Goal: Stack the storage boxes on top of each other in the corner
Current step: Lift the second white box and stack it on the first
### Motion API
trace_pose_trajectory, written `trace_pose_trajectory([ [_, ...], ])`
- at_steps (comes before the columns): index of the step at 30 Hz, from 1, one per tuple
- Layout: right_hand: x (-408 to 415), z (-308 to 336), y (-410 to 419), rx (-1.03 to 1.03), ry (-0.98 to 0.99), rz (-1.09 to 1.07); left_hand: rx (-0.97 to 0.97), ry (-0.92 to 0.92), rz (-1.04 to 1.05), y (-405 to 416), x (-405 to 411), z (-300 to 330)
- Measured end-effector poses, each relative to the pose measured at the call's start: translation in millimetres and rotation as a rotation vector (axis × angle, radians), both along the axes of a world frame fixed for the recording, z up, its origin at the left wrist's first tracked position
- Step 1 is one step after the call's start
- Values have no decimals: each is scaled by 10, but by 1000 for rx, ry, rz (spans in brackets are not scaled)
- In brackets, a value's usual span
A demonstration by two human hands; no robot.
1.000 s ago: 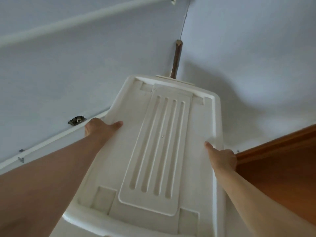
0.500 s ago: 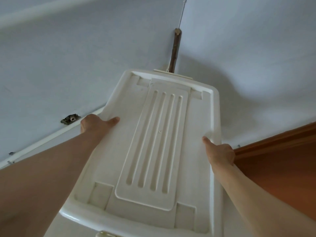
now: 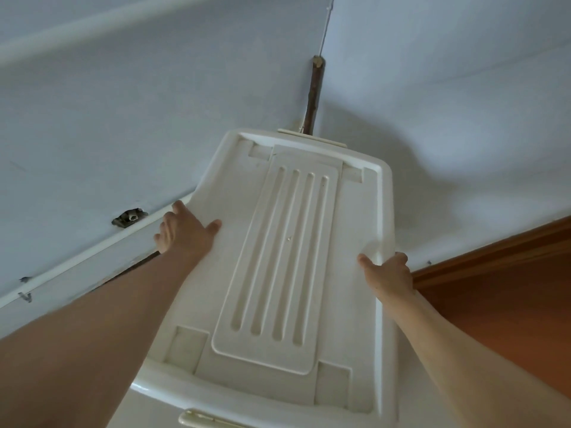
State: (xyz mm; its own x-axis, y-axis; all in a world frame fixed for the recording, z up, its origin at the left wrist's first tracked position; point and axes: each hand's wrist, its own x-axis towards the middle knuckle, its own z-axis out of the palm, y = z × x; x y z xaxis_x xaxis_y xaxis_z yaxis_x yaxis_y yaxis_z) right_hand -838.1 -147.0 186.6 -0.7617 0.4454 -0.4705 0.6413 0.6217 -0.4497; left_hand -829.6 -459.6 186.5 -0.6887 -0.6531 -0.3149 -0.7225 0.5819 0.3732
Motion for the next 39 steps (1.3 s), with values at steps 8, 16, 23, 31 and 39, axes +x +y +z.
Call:
trace_pose_trajectory([
  [8, 37, 338, -38, 28, -77, 202, -114, -35, -148, 652, 439, 382],
  [16, -223, 461, 67, -30, -54, 373, -27, -50, -75, 1388, 587, 555],
  [23, -557, 556, 423, -75, -79, 617, -25, -70, 233, 1953, 869, 666],
  [31, -606, 672, 345, -78, -75, 872, 38, -59, 457, 2379, 1223, 779],
  [39, -741, 749, 342, 37, -32, 989, 9, -86, 593, 2579, 1389, 743],
])
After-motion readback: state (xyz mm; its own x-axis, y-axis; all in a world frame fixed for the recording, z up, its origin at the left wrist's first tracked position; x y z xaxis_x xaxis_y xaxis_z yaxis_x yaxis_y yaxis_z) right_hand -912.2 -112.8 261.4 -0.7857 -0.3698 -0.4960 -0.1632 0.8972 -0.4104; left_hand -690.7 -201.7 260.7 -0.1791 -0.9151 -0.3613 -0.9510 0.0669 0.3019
